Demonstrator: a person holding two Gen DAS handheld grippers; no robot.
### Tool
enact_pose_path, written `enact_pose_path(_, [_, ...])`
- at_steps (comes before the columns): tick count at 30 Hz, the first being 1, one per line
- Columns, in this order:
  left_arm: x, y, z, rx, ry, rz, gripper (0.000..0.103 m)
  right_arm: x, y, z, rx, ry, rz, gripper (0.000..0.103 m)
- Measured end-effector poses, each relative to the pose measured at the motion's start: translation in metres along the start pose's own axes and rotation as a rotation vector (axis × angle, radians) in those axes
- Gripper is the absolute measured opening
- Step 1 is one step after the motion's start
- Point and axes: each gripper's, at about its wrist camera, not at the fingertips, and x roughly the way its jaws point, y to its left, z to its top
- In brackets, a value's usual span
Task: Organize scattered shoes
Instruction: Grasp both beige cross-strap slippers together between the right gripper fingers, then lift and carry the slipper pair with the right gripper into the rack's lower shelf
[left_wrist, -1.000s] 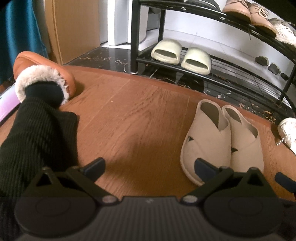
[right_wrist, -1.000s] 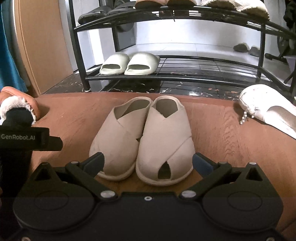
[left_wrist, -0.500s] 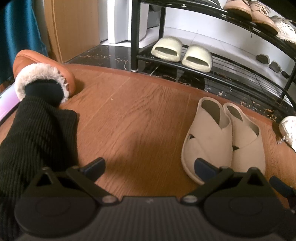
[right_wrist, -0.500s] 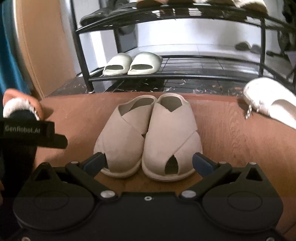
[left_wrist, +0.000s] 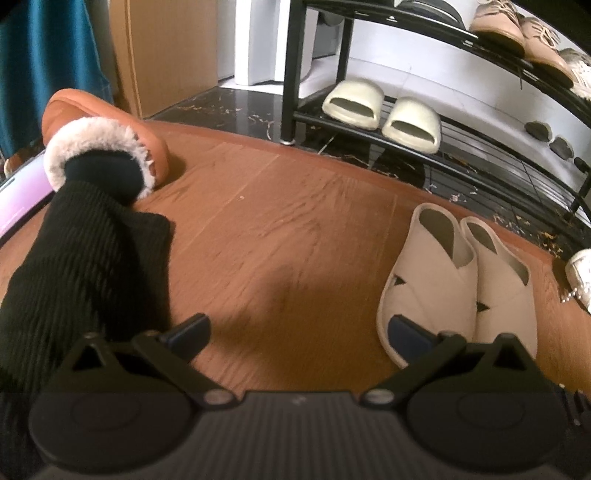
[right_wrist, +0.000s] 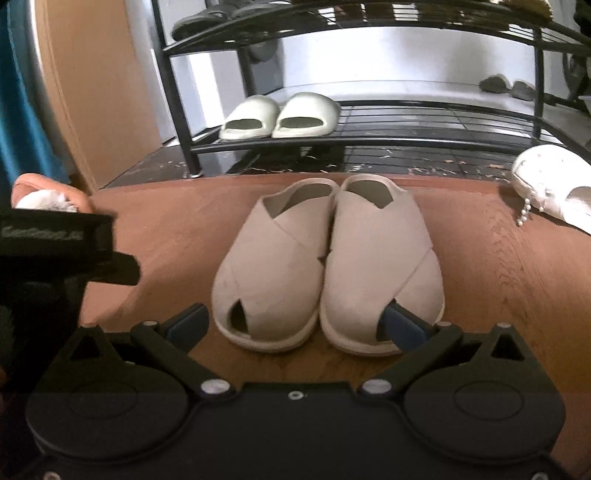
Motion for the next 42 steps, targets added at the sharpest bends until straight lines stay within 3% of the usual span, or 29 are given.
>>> enact_pose_path(6, [0.002,0.000,0.000,0.001,0.005,-0.005,0.102,0.015,0.001,-0.005,-0.020,0.014,-0.048,0.091])
enact_pose_path(19, [0.003,0.001,0.000,-0.005,0.012,-0.012,0.102,0.037,0.016,-0.012,-0.102,-0.036,-0.126,0.099])
enact_pose_path(22, [0.003,0.002,0.000,-0.005,0.013,-0.010,0.102,0.039,0.017,-0.009,-0.107,-0.040,-0.135,0.086])
enact_pose_path(24, [0.003,0.002,0.000,-0.009,0.012,-0.009,0.102,0.036,0.019,-0.006,-0.118,-0.043,-0.128,0.072])
enact_pose_path(26, [0.002,0.003,0.000,-0.014,0.012,-0.007,0.102,0.028,0.016,0.002,-0.114,-0.052,-0.085,0.045])
enact_pose_path(28, [0.003,0.003,0.000,-0.016,0.014,-0.005,0.102,0.023,0.011,0.009,-0.083,-0.050,-0.050,0.038])
enact_pose_path(42, [0.002,0.004,0.000,-0.025,0.013,0.008,0.102,-0.025,0.000,0.036,-0.074,-0.209,0.014,0.036])
